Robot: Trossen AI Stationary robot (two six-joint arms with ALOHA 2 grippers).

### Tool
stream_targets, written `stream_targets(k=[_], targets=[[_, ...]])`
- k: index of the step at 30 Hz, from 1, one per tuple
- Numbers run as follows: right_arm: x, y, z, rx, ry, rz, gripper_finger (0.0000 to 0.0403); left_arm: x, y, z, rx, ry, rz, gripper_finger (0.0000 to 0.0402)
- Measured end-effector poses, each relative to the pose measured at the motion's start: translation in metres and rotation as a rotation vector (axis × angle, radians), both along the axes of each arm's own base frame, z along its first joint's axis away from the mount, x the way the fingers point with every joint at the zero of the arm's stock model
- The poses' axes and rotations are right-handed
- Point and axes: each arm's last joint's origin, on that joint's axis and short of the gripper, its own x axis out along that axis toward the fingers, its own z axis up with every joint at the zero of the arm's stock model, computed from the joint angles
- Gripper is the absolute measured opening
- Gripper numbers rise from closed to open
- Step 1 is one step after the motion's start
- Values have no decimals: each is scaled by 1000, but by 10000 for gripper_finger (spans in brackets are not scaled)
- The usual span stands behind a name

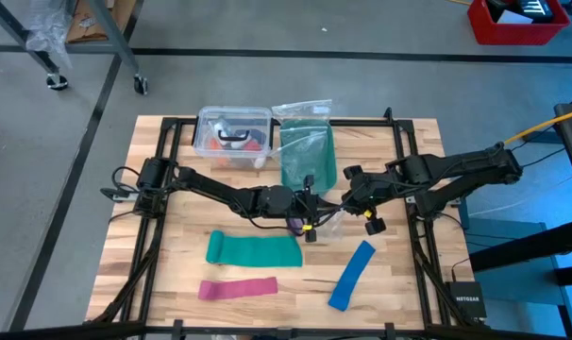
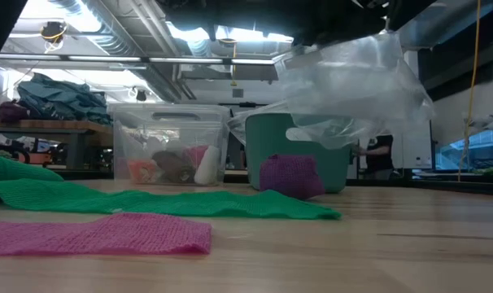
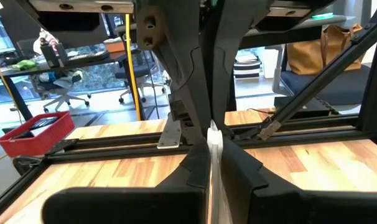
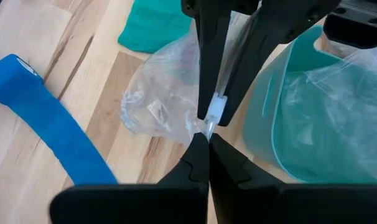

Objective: Roll bandage
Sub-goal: Open the bottom transparent zip bag

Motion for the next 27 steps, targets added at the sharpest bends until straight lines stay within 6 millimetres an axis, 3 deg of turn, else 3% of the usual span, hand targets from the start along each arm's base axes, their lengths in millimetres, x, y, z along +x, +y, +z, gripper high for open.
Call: stream_targets(k=[5, 18, 27], targets=[[0, 0, 0, -1, 4, 0, 1, 0, 0, 0, 0, 0, 0, 9], [0, 1, 0, 16, -2, 9, 1, 0, -2, 1, -20, -18, -43, 103], [3, 1, 2, 31, -31, 15, 1, 0, -1, 3, -23, -31, -40, 110]])
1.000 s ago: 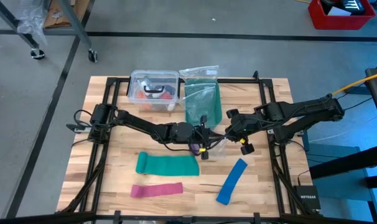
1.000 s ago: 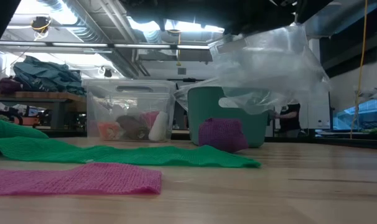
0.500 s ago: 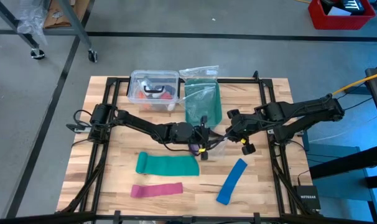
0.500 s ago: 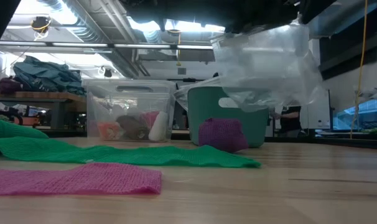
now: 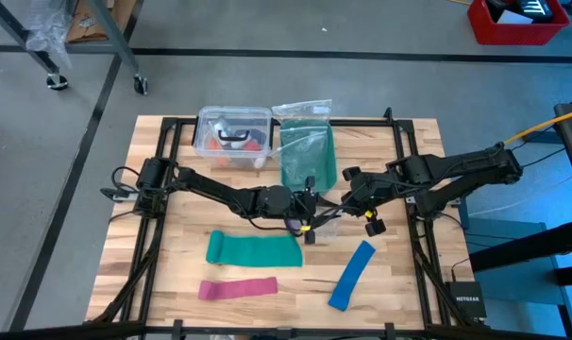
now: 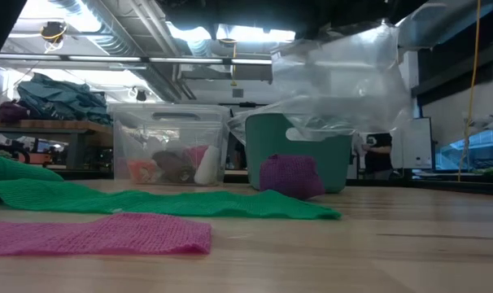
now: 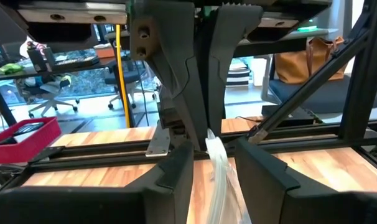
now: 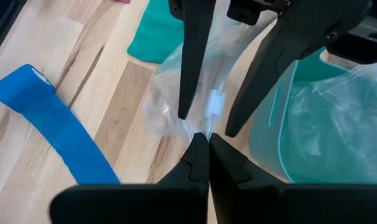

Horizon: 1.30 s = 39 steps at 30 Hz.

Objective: Roll bandage
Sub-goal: Open the bottom transparent zip bag

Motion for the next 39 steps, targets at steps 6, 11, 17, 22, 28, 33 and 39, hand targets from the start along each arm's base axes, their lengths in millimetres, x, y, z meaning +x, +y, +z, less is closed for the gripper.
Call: stream_targets(k=[6, 11, 17, 22, 28, 33, 39], targets=[[0, 0, 0, 0, 0, 0, 1, 0, 0, 0, 0, 0, 0, 69], [0, 0, 0, 0, 0, 0, 1, 0, 0, 0, 0, 1, 0, 23], [-1, 0, -1, -3, 12, 0, 1, 0, 0, 0, 0, 3, 0, 11], [-3, -1, 1, -2, 7, -1, 1, 0, 0, 0, 0, 1, 0, 14], [-6, -2, 3, 6, 4, -15, 1, 0, 0, 0, -8, 3, 0, 9], [-7, -2, 3, 9, 8, -25, 1, 0, 0, 0, -10, 6, 0, 16], [-8, -2, 3, 20, 14, -51, 1, 0, 0, 0, -10, 8, 0, 13]])
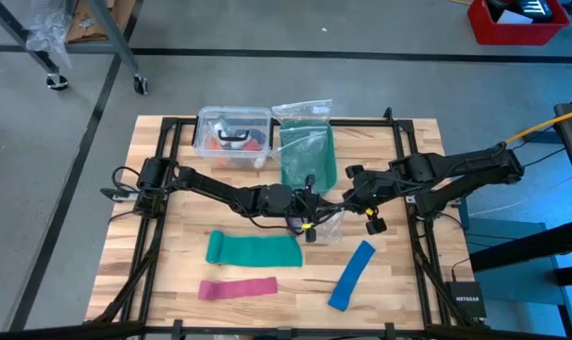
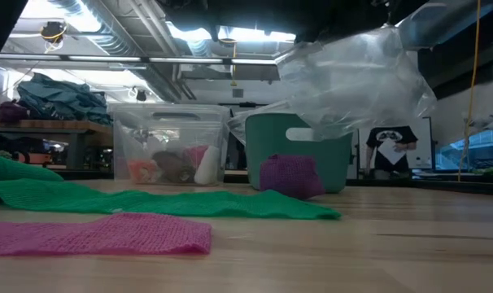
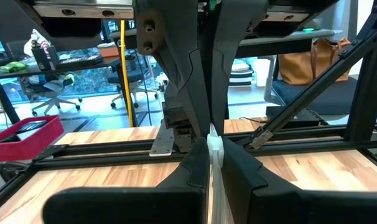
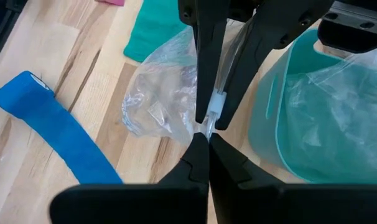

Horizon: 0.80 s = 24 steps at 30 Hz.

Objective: Roll bandage
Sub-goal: Open the bottom transparent zip bag

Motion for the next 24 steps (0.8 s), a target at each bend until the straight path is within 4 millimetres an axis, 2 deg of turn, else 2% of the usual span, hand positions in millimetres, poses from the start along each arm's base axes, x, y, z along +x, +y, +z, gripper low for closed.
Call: stream_targets(k=[24], targets=[[-12, -4, -6, -15, 127, -119, 1, -1, 0, -4, -31, 57, 4, 18]])
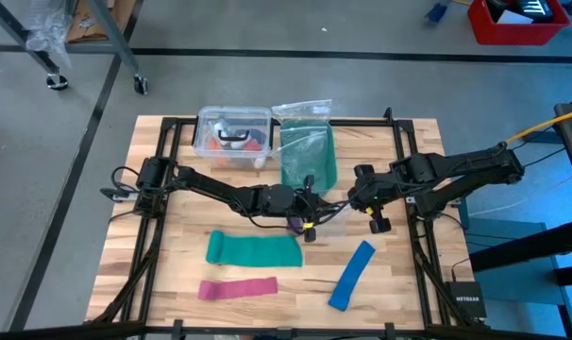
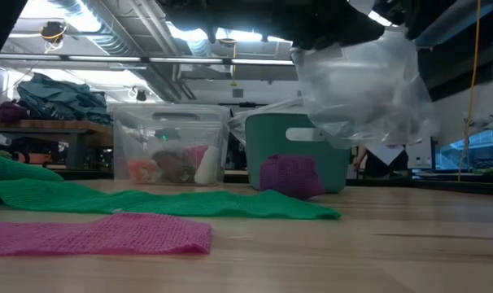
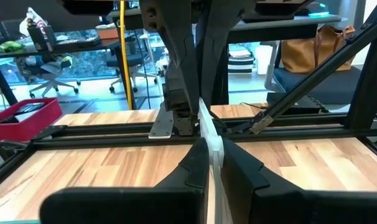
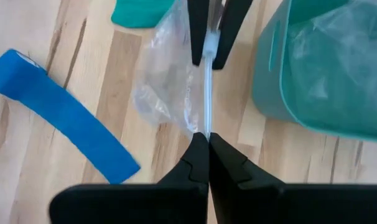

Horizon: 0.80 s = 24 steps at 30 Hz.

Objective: Roll bandage
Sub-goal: Open the bottom transparent zip bag

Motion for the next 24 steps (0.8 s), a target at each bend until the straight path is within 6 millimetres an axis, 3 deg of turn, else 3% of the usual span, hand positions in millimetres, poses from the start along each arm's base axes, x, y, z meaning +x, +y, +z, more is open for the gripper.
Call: stream_targets(k=[8, 24], targets=[[-7, -2, 0, -12, 49, -3, 1, 0, 0, -1, 0, 3, -1, 24], [-42, -10, 7, -29, 152, -101, 1, 0, 0, -2, 3, 18, 1, 26]])
